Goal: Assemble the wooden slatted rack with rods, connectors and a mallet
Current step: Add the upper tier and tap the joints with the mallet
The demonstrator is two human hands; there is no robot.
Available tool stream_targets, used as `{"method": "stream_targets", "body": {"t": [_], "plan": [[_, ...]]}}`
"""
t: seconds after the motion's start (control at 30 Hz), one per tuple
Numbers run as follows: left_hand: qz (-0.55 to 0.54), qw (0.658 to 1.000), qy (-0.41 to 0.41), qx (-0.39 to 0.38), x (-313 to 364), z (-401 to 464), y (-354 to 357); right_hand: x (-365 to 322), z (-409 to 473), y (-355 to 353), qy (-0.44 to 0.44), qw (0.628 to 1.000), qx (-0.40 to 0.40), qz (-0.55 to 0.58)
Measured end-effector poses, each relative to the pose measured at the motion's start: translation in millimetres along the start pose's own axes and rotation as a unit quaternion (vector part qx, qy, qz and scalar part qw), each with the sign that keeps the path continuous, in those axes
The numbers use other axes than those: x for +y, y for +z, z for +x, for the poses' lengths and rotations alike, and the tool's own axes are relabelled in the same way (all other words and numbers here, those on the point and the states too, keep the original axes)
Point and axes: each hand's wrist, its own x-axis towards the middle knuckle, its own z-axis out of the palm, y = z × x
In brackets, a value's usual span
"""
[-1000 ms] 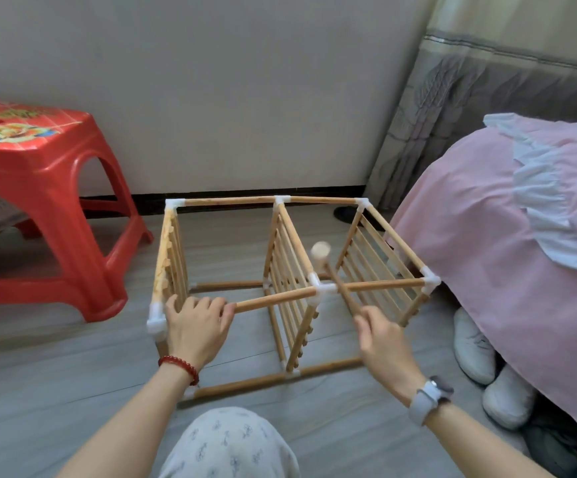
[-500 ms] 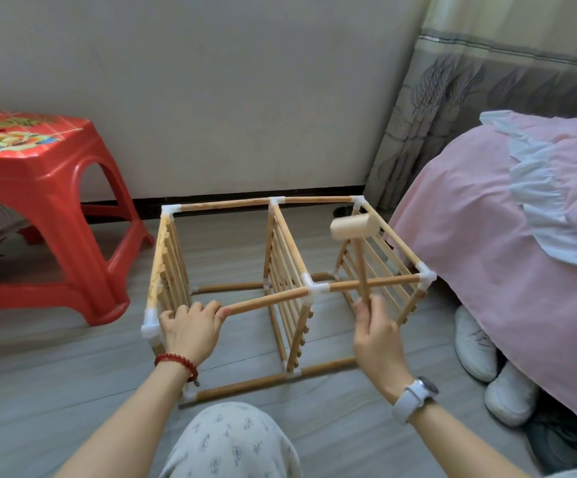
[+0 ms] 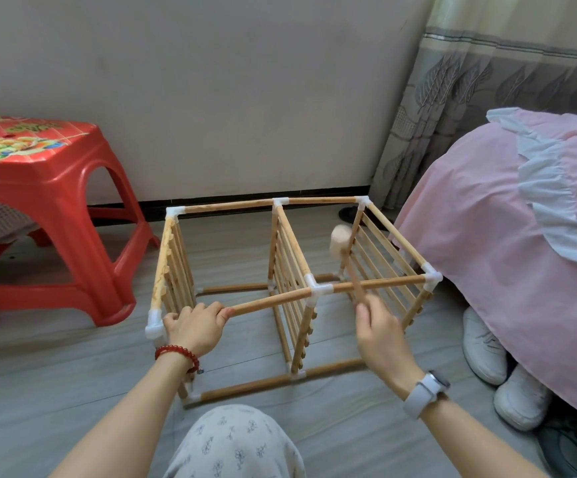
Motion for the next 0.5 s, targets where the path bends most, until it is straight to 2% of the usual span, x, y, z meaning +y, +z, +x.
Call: {"method": "stream_targets", "body": {"t": [0.07, 0.1, 0.13, 0.17, 0.23, 0.27, 0.37, 0.43, 0.5], "plan": [[-0.003, 1.0, -0.004, -0.007, -1, 1, 0, -12, 0, -5, -0.058, 0.99, 0.097, 0.085], [-0.002, 1.0, -0.005, -0.007, -1, 0, 1, -12, -3, -2, -0.07, 0.988, 0.109, 0.086], [-0.002, 1.0, -0.004, -0.005, -2, -1, 3, -9, -8, 5, -0.053, 0.993, 0.088, 0.06], [-0.001, 1.0, -0.004, -0.005, -3, -2, 3, -5, -14, 13, -0.013, 1.0, 0.021, 0.002], [-0.002, 1.0, -0.006, -0.005, -3, -2, 4, 7, -20, 21, 0.063, 0.98, -0.119, -0.144], [-0.005, 1.0, -0.006, -0.004, -2, -2, 4, 10, -18, 22, 0.078, 0.973, -0.133, -0.169], [-0.013, 1.0, -0.01, -0.007, -1, 2, 1, 4, -6, 17, 0.053, 0.987, -0.086, -0.122], [-0.013, 1.0, -0.012, -0.015, -1, 2, 2, -1, -2, 18, 0.037, 0.984, -0.111, -0.136], [-0.012, 1.0, -0.007, -0.012, 0, 2, 2, -2, 1, 21, 0.073, 0.976, -0.145, -0.148]]}}
